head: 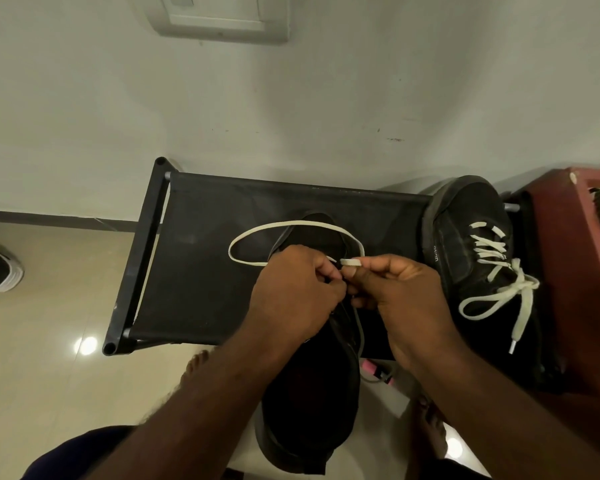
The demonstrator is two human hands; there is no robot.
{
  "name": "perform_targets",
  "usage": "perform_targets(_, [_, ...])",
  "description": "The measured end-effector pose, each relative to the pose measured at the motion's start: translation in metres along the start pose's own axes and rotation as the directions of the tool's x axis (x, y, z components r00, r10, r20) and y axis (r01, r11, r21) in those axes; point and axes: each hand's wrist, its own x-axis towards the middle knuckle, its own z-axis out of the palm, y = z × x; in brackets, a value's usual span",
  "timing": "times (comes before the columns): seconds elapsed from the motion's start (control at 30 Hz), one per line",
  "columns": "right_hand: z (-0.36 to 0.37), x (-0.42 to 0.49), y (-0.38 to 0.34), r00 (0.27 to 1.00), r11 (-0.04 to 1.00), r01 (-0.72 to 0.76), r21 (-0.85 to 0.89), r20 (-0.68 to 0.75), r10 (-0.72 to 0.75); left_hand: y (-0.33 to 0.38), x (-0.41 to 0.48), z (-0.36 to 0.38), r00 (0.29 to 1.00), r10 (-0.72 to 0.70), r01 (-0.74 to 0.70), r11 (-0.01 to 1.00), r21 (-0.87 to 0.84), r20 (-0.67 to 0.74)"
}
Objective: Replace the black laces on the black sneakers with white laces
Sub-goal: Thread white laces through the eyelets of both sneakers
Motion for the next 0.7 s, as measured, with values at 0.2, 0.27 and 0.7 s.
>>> perform_targets(0.2, [-0.0005, 0.0019, 0.0012, 1.0, 1.0, -0.019, -0.024, -0.006, 0.019, -0.0035, 0.0005, -0.0002, 1.0, 0.013, -0.012, 1.0, -0.028, 0.014])
perform_targets(0.27, [-0.0009, 0.0025, 0.001, 1.0, 0.998, -0.017, -0.064, 0.011, 0.018, -0.0048, 0.0008, 0.0002, 1.0, 0.007, -0.007, 0.999, -0.042, 0.011])
perform_targets(0.7, [0.0005, 0.0051, 0.0039, 0.998, 0.999, -0.035, -0.009, -0.051, 0.035, -0.0057, 0.0049, -0.0007, 0.999, -0.006, 0.008, 0.998, -0.057, 0.034])
